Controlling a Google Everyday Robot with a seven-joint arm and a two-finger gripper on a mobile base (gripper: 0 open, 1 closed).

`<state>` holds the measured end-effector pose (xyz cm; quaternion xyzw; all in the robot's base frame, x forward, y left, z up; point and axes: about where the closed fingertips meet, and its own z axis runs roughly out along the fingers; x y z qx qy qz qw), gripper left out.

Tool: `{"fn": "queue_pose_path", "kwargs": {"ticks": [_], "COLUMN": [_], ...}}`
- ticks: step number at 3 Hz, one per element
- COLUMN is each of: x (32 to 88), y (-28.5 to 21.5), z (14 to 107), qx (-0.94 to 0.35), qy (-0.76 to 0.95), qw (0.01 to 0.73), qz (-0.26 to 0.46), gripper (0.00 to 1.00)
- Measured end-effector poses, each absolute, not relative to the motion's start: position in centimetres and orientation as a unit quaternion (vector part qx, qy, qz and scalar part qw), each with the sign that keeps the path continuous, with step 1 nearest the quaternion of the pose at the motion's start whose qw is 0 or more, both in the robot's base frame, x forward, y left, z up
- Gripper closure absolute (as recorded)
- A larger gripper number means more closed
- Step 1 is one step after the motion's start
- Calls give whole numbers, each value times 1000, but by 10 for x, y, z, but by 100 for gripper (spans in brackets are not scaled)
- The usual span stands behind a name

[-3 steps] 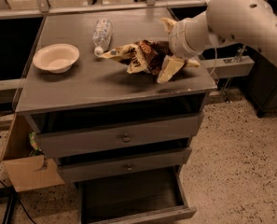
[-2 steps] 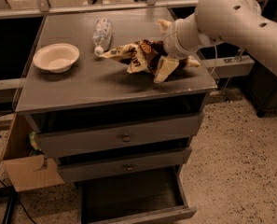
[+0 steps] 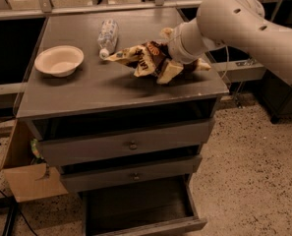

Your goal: Place brown chip bag into bottom drawer

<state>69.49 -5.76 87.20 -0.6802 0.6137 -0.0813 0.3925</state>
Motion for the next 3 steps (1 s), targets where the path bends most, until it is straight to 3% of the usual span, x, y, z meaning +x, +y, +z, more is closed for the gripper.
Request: {"fn": "queue_pose_path", "kwargs": {"ticks": [1,3], "x": [695,691], "y": [-57,-61], "z": [870,866], "qx": [-678,-667], "qy": [617,635], "qw": [391,386], "qz": [-78,-62], "gripper": [43,100]}}
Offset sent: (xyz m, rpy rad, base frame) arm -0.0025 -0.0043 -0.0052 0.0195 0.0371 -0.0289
